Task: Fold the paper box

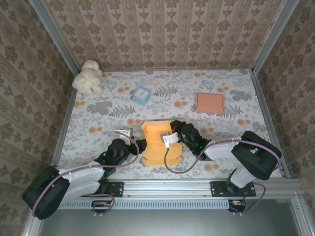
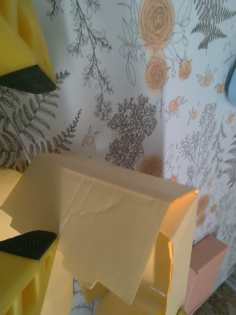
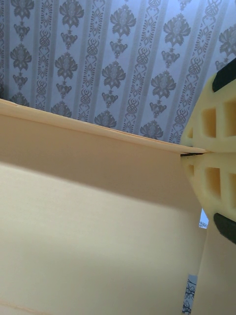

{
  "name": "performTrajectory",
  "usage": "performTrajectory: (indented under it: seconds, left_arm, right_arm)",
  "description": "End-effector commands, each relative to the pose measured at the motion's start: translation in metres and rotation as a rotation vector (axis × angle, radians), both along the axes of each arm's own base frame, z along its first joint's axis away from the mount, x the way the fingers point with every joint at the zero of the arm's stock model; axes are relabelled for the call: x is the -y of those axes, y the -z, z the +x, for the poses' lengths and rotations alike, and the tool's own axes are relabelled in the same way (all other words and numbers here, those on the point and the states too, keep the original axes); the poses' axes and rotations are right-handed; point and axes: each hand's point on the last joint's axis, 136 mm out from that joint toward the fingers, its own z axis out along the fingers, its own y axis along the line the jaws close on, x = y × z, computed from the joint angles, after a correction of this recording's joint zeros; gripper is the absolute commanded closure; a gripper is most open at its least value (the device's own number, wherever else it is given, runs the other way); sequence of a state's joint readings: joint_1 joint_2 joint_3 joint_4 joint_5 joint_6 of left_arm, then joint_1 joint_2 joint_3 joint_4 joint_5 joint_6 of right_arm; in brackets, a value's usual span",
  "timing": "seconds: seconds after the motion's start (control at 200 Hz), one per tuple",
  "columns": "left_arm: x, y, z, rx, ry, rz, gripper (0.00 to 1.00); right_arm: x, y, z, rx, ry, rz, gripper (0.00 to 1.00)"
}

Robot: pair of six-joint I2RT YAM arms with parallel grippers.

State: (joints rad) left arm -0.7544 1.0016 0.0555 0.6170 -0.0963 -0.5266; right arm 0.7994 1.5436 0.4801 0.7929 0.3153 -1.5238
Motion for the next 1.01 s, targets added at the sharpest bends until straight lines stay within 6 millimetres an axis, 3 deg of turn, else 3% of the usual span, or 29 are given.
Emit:
performTrajectory:
  seconds: [0.0,0.415,1.0]
  left_arm:
    - [0.011,-0.02,0.006,0.06,0.027,-0.023,0.22]
    - [0.019,-0.021,0.01,0.111,0.056,0.022,0.22]
    - [0.029,-0.004,0.024,0.119,0.067,0.109,0.24]
  right_arm:
    - [0.01,0.026,-0.011,-0.057,-0.011,-0.114,1.0]
    - [0.008,0.025,-0.012,-0.054,-0.013,-0.112,1.0]
    - [0.008,0.028,-0.013,-0.063,-0.02,-0.121,1.0]
